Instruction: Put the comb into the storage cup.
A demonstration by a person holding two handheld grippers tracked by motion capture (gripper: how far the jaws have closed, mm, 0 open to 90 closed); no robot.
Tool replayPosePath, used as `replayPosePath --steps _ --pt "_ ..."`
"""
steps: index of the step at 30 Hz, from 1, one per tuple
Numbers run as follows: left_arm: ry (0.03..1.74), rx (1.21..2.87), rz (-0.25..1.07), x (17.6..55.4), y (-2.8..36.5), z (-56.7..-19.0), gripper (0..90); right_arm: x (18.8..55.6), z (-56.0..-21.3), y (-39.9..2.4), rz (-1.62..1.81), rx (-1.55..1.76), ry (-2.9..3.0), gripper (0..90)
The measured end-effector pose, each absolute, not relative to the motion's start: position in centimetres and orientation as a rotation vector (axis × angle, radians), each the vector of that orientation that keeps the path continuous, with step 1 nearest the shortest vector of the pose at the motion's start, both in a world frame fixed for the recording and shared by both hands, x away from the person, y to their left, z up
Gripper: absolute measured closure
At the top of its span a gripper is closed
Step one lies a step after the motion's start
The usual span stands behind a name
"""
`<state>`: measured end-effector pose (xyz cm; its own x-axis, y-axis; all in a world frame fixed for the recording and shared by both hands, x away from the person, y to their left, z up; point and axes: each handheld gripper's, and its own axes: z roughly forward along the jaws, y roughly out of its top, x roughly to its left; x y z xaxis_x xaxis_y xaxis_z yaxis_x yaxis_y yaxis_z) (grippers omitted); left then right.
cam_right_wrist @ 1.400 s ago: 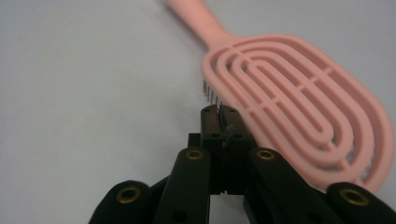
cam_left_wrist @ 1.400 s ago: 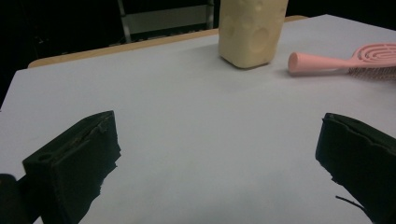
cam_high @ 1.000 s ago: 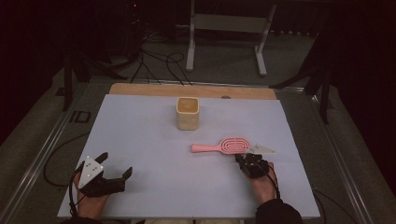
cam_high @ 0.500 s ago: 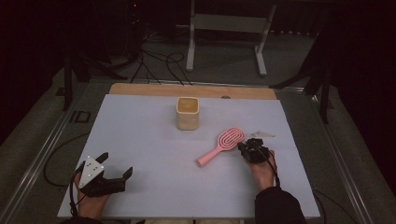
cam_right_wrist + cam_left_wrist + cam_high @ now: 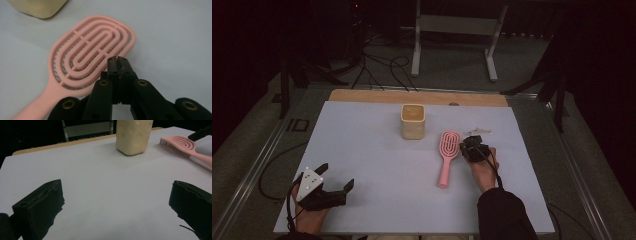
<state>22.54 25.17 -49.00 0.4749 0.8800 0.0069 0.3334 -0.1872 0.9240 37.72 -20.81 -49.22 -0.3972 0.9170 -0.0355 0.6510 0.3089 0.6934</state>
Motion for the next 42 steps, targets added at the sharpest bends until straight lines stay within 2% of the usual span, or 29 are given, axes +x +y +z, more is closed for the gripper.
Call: replayPosePath --steps 19,23,31,35,42 --pt "1.034 1.749 0.701 22.5 25.2 -49.0 0.0 38.5 -49.1 -17.1 0.764 1.230 2.288 89.5" --pt "1.035 1.751 0.702 22.5 25.2 -49.0 0.0 38.4 -49.1 -17.3 0.772 1.238 2.283 86.3" --pt "1.036 1.749 0.704 22.5 25.2 -49.0 0.0 37.8 -48.7 -18.1 0.847 1.234 2.244 70.1" --pt "1.037 1.750 0.707 22.5 25.2 -49.1 0.0 36.9 -47.9 -19.1 0.959 1.240 2.206 53.3" --pt "1.040 1.747 0.711 22.5 25.2 -49.0 0.0 35.3 -46.7 -20.7 1.083 1.240 2.163 44.0"
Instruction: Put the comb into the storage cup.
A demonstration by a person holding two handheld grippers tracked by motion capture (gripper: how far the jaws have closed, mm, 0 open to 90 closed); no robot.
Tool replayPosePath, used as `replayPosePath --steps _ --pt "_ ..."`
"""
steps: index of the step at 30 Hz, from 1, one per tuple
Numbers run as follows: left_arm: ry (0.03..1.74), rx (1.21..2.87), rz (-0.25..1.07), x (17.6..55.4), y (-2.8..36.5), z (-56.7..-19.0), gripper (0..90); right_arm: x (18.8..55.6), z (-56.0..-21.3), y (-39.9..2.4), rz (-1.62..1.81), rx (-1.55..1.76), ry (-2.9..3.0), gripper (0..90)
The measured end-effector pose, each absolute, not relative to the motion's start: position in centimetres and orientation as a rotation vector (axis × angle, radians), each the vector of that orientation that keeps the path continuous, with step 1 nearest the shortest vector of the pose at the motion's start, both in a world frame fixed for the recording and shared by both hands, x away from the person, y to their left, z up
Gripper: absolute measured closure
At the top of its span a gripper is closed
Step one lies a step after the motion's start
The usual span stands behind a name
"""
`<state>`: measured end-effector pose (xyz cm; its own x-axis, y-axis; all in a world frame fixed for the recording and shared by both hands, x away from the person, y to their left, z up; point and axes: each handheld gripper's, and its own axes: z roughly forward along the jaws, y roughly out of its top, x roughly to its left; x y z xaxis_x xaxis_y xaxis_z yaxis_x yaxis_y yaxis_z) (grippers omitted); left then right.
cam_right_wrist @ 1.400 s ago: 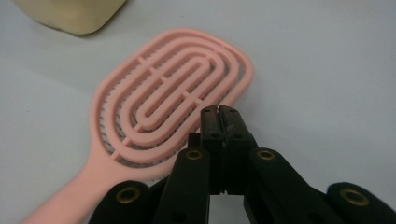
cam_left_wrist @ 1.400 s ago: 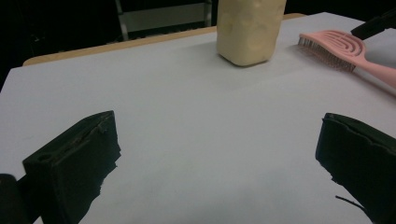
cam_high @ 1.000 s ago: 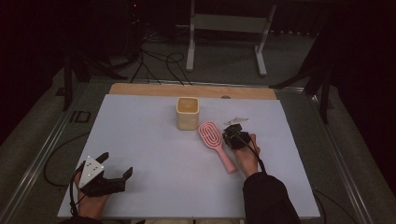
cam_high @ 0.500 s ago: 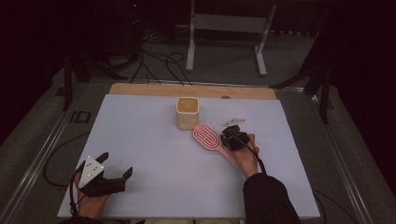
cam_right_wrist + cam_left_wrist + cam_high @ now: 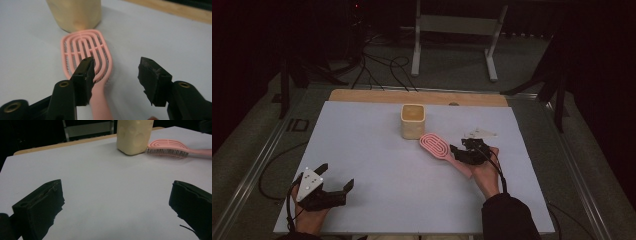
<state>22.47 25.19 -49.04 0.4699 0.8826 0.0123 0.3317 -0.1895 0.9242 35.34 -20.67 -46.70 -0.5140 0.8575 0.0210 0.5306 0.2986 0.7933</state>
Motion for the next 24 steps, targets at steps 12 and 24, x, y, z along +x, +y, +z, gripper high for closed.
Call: replayPosePath --steps 12,24 --pt "1.047 1.736 0.719 22.4 25.2 -49.0 0.0 31.5 -45.3 -23.9 1.239 1.227 2.123 12.0" --pt "1.055 1.713 0.733 22.2 25.5 -48.9 0.0 26.9 -46.4 -26.9 1.354 1.174 1.987 10.4"
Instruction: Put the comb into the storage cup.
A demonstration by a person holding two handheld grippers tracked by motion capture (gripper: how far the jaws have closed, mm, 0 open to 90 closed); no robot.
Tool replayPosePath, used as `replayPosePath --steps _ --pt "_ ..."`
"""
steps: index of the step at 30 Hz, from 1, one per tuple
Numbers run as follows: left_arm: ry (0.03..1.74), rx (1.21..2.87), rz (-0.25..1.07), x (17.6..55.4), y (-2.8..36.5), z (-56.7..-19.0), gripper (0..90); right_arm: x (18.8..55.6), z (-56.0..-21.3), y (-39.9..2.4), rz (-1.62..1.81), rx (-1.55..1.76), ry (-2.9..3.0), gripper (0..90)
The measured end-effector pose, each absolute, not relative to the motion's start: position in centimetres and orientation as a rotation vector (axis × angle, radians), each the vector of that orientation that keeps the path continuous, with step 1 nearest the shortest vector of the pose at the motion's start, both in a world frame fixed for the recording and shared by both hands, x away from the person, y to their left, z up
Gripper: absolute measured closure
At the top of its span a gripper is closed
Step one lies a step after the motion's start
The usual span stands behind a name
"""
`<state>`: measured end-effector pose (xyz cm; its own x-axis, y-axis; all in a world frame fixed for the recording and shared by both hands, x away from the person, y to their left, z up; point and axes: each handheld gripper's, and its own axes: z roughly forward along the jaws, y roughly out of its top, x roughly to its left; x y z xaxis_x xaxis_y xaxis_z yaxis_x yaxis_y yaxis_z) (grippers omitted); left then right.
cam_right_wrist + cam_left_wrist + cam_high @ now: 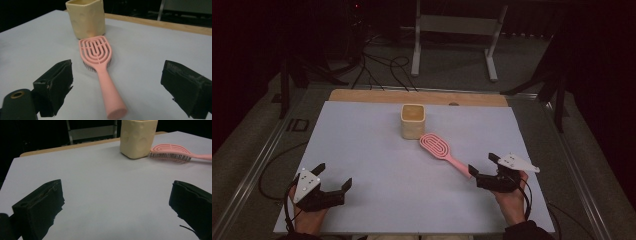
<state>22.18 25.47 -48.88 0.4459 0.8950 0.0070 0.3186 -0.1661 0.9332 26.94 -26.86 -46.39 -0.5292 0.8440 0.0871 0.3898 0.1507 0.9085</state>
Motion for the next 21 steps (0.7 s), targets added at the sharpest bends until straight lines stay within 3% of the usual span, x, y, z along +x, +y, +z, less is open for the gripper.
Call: replayPosePath --steps 9,21 --pt "1.036 1.721 0.728 22.3 25.1 -48.9 0.0 24.1 -47.9 -28.8 1.407 1.175 1.896 10.5" --pt "1.011 1.744 0.714 22.7 24.7 -49.3 0.0 23.5 -48.5 -28.5 1.426 1.161 1.882 11.4"
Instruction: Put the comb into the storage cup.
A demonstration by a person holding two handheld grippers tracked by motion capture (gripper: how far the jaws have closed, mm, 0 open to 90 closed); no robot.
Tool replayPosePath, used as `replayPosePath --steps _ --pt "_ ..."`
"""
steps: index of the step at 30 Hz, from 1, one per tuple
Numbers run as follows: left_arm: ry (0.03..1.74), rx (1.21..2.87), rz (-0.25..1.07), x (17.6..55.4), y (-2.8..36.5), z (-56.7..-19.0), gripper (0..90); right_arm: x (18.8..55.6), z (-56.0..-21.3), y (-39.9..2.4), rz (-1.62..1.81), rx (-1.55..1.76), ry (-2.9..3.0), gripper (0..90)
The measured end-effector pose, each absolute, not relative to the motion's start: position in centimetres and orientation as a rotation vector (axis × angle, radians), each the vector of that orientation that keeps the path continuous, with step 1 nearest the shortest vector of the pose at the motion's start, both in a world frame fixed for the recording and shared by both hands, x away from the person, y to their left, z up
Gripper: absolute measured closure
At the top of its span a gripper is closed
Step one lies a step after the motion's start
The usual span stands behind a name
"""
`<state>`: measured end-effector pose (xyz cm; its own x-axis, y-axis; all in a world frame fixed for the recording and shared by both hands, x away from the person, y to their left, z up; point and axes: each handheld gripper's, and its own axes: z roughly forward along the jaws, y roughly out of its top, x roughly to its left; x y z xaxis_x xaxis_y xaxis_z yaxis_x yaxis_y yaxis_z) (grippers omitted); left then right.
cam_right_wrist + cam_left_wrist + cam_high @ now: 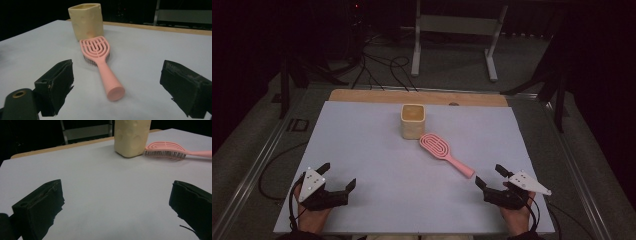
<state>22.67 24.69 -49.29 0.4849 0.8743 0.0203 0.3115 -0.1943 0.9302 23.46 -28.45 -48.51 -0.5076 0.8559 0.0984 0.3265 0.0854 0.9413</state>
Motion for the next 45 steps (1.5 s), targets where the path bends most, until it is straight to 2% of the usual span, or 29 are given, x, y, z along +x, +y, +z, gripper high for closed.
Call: replayPosePath --steps 21,45 --pt "1.021 1.762 0.719 22.7 24.4 -49.7 0.0 24.3 -46.9 -27.5 1.372 1.171 1.984 9.7" --pt "1.007 1.777 0.711 22.7 24.1 -49.8 0.0 28.3 -42.7 -24.3 1.233 1.134 2.121 9.5"
